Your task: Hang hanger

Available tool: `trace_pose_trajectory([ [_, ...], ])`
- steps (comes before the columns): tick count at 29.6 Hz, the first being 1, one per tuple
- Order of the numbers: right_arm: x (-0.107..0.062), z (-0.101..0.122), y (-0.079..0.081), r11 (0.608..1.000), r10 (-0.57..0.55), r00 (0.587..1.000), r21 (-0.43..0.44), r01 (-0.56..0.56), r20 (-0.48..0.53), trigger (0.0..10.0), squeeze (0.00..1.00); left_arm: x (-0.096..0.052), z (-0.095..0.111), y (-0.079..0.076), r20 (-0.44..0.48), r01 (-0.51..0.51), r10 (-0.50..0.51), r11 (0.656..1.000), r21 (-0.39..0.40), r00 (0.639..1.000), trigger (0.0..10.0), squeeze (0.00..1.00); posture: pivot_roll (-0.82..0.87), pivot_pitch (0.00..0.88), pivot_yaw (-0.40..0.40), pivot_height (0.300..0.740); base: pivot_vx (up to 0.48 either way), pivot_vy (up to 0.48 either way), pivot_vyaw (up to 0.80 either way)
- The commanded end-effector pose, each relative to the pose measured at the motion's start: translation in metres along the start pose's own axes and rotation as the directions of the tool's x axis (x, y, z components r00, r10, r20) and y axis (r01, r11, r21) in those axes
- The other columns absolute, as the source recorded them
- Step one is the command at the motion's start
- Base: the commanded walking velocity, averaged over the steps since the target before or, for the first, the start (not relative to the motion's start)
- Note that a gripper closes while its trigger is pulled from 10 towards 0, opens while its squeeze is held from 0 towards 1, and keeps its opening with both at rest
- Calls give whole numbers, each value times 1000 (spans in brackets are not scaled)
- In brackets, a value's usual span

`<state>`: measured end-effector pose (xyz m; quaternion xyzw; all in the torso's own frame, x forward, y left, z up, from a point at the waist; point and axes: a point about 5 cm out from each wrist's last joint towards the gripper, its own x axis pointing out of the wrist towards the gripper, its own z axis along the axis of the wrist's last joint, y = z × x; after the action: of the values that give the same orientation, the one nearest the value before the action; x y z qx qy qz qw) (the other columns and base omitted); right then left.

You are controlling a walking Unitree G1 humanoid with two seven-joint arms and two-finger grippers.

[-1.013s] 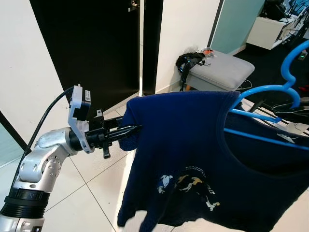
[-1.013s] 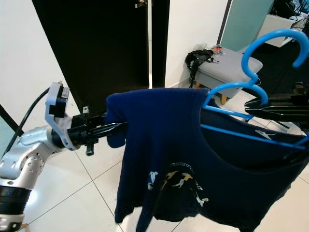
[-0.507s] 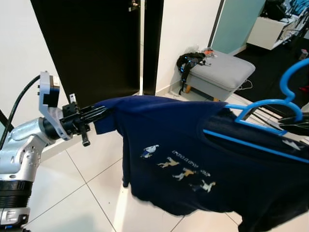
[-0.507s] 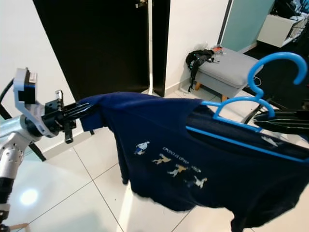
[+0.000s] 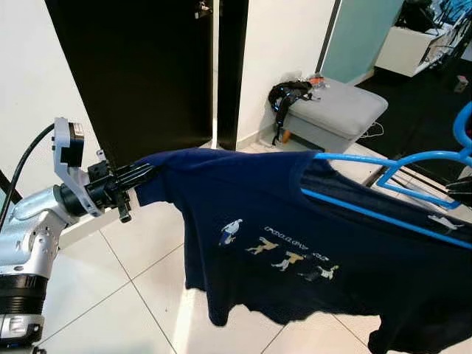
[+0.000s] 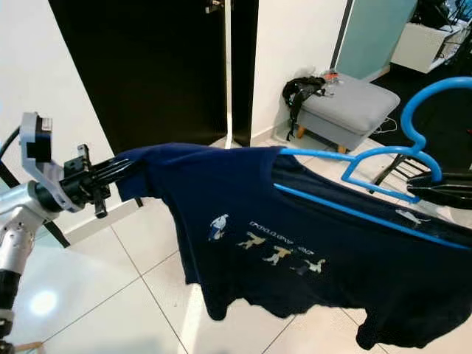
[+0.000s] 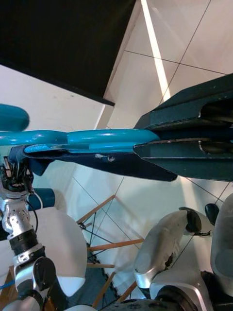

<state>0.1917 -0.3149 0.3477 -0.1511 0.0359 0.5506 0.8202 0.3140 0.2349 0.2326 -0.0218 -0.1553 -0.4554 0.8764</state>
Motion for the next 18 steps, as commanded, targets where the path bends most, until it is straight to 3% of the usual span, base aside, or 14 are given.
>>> trace_pose_trajectory([
  [1,-5,6,2,1000,-21,1000,-24,20,-22,10000,0,-10,2,9,2,-84,84,996,11,996,0,0,-94,86,-23,740,0,0,0],
  [3,-2,4,4,1000,-8,1000,-18,8,-24,10000,0,-9,-5,9,-5,-99,99,995,-8,995,0,0,-90,88,-22,740,0,0,0],
  [9,16,-2,7,998,62,998,-5,-62,-9,10000,0,14,-23,-24,-19,84,-85,994,-77,996,0,0,-85,89,-27,740,0,0,0],
  [12,19,-2,7,997,79,997,-6,-79,-7,10000,0,18,-25,-31,-24,120,-122,990,-80,992,0,0,-86,89,-27,740,0,0,0],
  [13,23,-2,7,995,96,995,-8,-96,-7,10000,0,20,-26,-36,-39,162,-166,983,-86,985,3176,0,-87,90,-27,740,0,0,0],
  [14,23,-2,7,995,96,995,-8,-96,-7,10000,0,20,-26,-36,-39,162,-166,983,-86,985,3176,0,-87,90,-27,740,0,0,0],
  [15,27,-1,6,994,112,994,-13,-112,-8,10000,0,20,-25,-42,-68,219,-224,973,-73,972,10000,0,-85,90,-28,740,0,0,0],
  [17,31,-1,6,992,124,992,-20,-124,-8,10000,0,18,-21,-46,-99,273,-279,959,-71,955,10000,0,-83,90,-28,740,0,0,0],
  [18,34,0,6,991,133,991,-26,-133,-8,10000,0,14,-11,-46,-104,312,-319,947,-80,942,10000,1000,-79,89,-28,740,0,0,0],
])
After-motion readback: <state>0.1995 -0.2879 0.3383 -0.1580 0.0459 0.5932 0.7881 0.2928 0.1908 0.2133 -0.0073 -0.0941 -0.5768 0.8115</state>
